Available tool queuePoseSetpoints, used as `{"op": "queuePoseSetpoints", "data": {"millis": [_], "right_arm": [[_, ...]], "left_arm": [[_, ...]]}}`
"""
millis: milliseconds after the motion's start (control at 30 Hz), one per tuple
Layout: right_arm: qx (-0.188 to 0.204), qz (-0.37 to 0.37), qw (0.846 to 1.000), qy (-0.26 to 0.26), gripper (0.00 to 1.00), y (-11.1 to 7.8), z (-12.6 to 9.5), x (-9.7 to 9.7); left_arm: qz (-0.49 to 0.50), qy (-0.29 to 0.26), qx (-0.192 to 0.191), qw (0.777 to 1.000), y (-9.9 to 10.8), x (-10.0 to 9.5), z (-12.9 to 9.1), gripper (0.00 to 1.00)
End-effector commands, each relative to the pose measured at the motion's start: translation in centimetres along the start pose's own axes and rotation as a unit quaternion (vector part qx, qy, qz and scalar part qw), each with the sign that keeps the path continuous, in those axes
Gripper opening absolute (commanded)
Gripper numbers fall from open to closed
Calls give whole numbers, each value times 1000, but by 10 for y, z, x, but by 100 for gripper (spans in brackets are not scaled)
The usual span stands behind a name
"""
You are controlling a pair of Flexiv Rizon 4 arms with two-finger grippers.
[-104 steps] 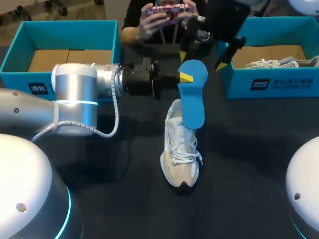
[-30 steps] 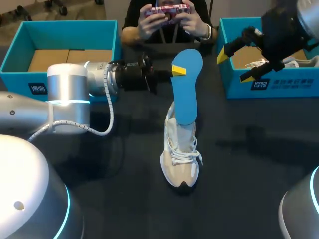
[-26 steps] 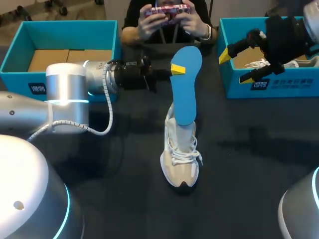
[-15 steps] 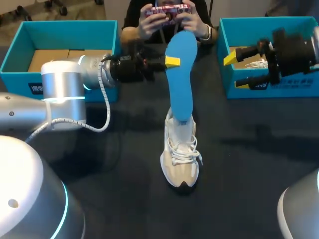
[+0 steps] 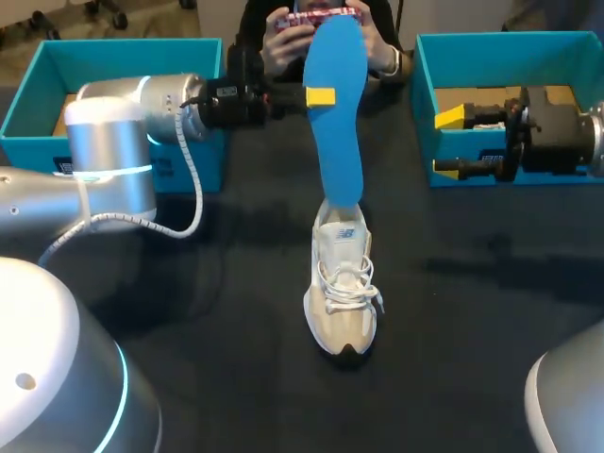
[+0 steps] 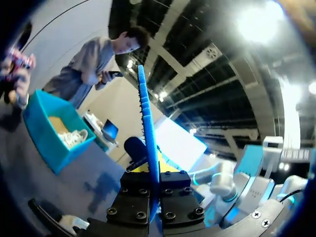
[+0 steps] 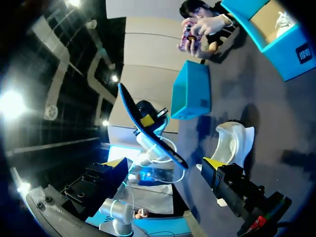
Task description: Take the shoe out of the shoebox, open the shoe tongue, remove and reinsert the insole, then place the shoe into the shoebox
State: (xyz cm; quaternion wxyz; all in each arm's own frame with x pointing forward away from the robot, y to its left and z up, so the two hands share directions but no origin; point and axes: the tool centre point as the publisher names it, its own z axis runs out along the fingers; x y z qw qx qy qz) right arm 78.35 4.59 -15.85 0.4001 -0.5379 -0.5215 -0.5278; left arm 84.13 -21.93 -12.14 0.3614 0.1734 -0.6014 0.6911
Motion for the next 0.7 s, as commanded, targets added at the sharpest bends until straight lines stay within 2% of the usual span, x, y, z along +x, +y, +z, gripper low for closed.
{"op": "queuePoseSetpoints", "data": {"millis": [33,133,200,267,367,400,500,533,567,600,700], "right_arm": [[-2,0,1000,6,100,-1,1,-2],[-2,0,1000,6,100,-1,1,-2],[-2,0,1000,6,100,-1,1,-2],[-2,0,1000,6,100,-1,1,-2],[-2,0,1000,6,100,-1,1,-2],[-2,0,1000,6,100,-1,1,-2],[-2,0,1000,6,100,-1,1,-2],[-2,0,1000,6,100,-1,1,-2],[-2,0,1000,6,100,-1,1,-2],[-2,0,1000,6,100,-1,1,-2],[-2,0,1000,6,100,-1,1,-2]], "left_arm": [[134,-27,-25,990,-7,10,-4,0],[193,-33,-31,980,-11,13,-5,0],[284,-49,-57,956,-15,14,-6,0],[377,-65,-79,920,-18,14,-6,0],[521,-82,-89,845,-20,12,-10,0],[556,-86,-105,820,-19,10,-11,0],[610,-82,-87,783,-21,11,-13,0],[624,-81,-63,775,-23,12,-14,0],[624,-83,-46,776,-25,13,-14,0],[606,-80,-36,791,-26,15,-15,0],[606,-80,-36,791,-26,15,-15,0]]}}
